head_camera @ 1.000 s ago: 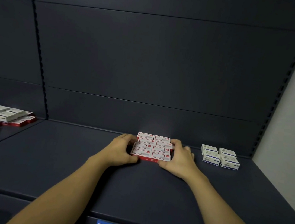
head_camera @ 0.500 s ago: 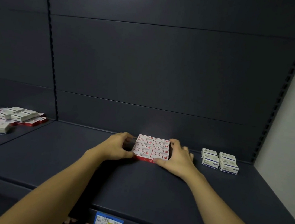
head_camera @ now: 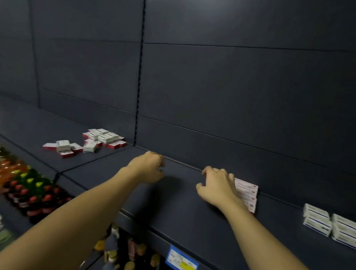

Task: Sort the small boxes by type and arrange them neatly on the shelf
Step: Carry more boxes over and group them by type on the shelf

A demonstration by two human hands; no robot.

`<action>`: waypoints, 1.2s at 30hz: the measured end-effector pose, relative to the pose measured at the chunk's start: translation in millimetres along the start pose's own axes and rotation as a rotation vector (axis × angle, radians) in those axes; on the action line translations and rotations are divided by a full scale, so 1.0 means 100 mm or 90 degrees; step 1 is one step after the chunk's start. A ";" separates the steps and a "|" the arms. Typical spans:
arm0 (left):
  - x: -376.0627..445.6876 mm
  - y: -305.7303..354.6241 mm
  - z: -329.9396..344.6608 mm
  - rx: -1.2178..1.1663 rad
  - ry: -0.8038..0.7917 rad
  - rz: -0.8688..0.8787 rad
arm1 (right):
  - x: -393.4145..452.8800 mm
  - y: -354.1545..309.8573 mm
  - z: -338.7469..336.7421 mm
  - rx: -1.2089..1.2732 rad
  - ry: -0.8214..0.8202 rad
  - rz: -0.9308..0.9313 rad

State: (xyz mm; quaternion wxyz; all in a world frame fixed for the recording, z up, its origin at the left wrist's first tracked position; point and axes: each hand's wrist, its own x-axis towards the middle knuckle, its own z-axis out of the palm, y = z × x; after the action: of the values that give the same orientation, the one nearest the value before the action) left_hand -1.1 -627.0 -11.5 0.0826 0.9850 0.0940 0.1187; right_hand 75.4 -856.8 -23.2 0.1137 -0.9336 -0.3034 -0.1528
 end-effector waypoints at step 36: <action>-0.63 -3.65 -0.72 0.079 0.157 -0.065 | 1.19 -3.73 1.00 -0.019 -0.023 -0.025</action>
State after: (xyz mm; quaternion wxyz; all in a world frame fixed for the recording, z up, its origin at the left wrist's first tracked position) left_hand -139.7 -276.5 -23.6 0.0155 0.9601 0.1606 0.2282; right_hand -35.8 -467.9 -29.1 0.0910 -0.9317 -0.3216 -0.1425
